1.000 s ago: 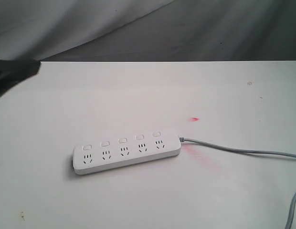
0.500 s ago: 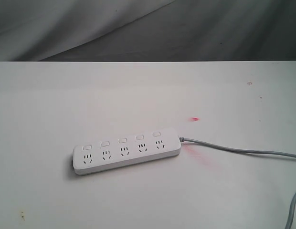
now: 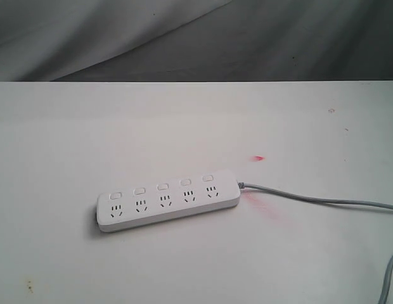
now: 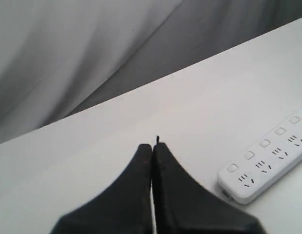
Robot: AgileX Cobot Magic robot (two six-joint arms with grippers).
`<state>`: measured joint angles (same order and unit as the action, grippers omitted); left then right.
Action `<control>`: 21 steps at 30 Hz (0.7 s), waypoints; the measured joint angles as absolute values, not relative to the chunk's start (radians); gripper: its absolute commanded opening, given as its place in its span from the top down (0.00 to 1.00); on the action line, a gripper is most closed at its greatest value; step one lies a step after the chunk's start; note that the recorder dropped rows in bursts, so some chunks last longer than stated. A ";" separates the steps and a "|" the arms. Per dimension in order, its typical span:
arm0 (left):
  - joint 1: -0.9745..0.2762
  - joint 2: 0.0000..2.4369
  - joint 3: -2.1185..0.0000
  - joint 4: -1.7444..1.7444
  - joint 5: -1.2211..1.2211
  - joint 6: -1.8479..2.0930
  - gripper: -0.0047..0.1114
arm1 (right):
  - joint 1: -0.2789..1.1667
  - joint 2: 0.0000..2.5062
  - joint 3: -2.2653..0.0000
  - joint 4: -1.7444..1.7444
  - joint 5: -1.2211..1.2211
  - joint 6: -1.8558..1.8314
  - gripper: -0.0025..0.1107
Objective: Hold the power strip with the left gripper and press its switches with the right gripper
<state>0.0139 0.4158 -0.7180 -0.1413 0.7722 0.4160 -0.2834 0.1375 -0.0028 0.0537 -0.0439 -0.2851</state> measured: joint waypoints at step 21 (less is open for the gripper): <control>0.014 0.006 -0.026 -0.068 0.260 0.169 0.95 | -0.283 0.137 -0.003 0.054 -0.044 -0.285 0.98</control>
<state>0.0139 0.0062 -0.0256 -0.0684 0.2605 0.1689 -0.2834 0.1375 -0.0028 0.0537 -0.0439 -0.2851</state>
